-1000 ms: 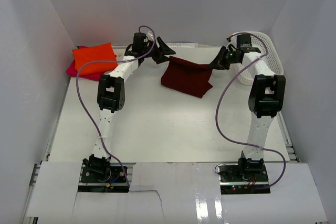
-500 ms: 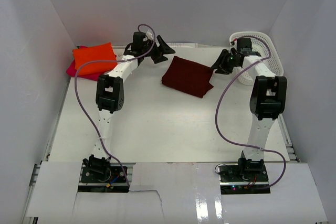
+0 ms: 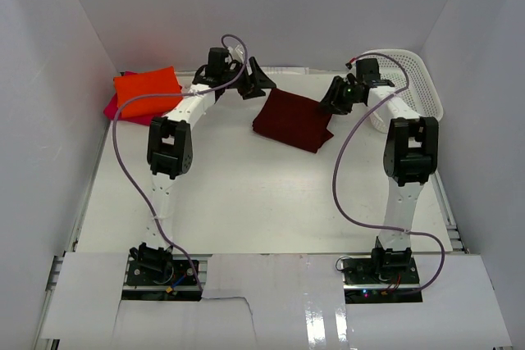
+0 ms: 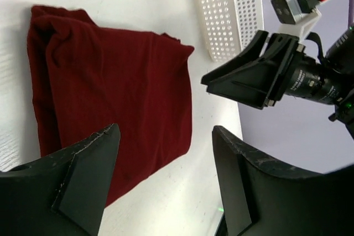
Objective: Fold and stack the t-shirts
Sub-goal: Fold the long partially folded tshirt into a neat square
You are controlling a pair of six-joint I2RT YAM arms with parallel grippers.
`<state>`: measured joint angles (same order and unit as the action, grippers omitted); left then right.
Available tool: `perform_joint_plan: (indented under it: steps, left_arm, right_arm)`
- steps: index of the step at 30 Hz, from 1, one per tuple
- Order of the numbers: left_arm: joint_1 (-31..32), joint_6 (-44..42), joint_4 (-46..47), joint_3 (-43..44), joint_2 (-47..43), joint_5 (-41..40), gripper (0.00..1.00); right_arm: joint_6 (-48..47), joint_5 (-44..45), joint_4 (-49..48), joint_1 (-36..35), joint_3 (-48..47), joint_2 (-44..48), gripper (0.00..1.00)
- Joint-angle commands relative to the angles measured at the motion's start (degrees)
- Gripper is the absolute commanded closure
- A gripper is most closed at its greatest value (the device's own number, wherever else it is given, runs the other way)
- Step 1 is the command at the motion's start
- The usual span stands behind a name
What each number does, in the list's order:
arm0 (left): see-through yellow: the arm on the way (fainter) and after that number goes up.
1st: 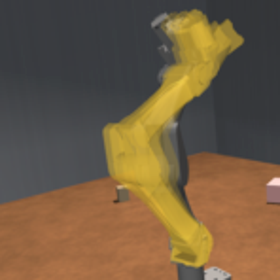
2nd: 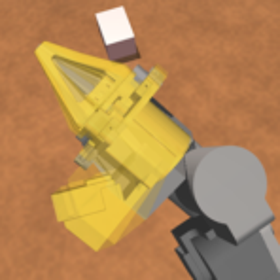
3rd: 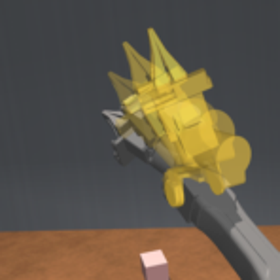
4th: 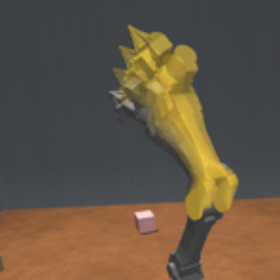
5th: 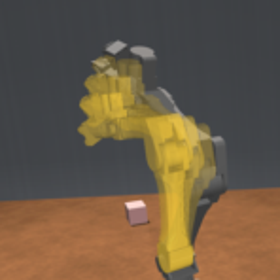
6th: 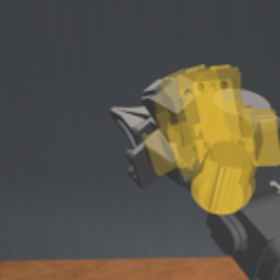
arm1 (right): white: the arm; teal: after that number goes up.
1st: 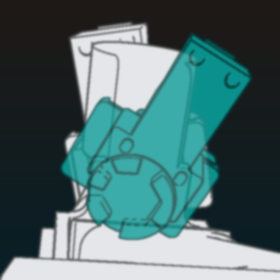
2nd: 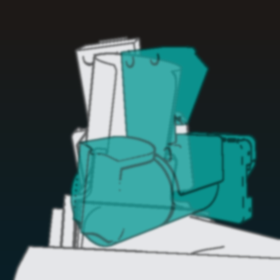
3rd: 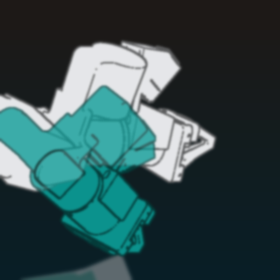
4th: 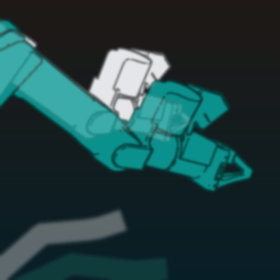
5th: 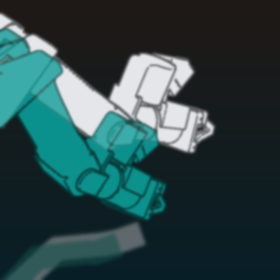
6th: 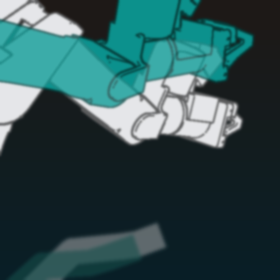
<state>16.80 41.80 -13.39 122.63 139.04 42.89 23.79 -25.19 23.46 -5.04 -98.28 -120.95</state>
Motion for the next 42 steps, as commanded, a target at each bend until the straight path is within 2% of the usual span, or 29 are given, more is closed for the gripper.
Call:
perform_joint_plan:
  steps: [1,6,11,14,15,16,17,19,24,29,33,36,40,42]
  left_arm:
    - [1.3,-4.3,-3.8,2.1,2.3,4.4,0.22]
    - [2.4,-3.8,-4.7,6.7,8.2,8.4,0.21]
    - [3.0,0.8,0.4,5.8,11.8,12.6,0.24]
    - [3.3,2.1,0.4,3.9,13.3,12.1,0.36]
    - [3.3,2.0,-0.3,3.5,13.5,11.3,0.41]
    - [3.4,1.0,-1.7,3.3,14.0,10.4,0.51]
    - [3.6,0.1,-4.9,3.1,13.8,9.7,0.56]
    - [4.4,-2.0,-7.6,1.0,12.1,4.3,0.60]
    - [5.3,-6.6,-13.2,-12.4,2.1,-6.8,0.60]
    - [5.6,-7.3,-15.1,-27.5,-9.1,-15.9,0.61]
    - [7.4,-7.2,-14.6,-42.2,-19.0,-19.2,0.61]
    - [9.6,-6.6,-14.2,-49.2,-26.8,-21.2,0.62]
    - [12.1,-1.4,-9.0,-66.2,-38.0,-20.0,0.62]
    - [12.9,0.5,-7.3,-70.8,-44.2,-19.5,0.62]
  right_arm:
    - [-0.4,1.4,1.8,-0.4,-1.2,-2.1,0.53]
    - [0.9,-0.5,-1.1,-1.0,1.7,-2.8,0.53]
    - [1.4,-1.2,-1.4,-1.1,1.4,-5.7,0.69]
    - [1.3,-1.1,-0.9,-1.4,1.5,-7.4,0.76]
    - [1.0,-0.9,-0.4,-1.6,1.3,-8.1,0.76]
    - [0.5,-0.7,0.1,-1.7,1.2,-8.4,0.76]
    - [0.2,-0.4,0.8,-1.9,1.3,-8.9,0.78]
    - [-0.6,0.3,1.5,-2.3,1.8,-9.2,0.84]
    - [-2.6,2.4,4.1,-4.4,5.3,-7.7,0.85]
    - [-3.6,3.3,3.3,-6.6,14.8,-2.2,0.85]
    - [-4.1,3.7,2.3,-11.3,23.5,4.2,0.85]
    - [-4.0,4.8,0.7,-14.8,32.5,11.1,0.85]
    - [-3.8,5.1,-1.4,-16.5,44.3,20.0,0.85]
    - [-3.8,5.5,-1.6,-16.4,48.2,25.1,0.84]
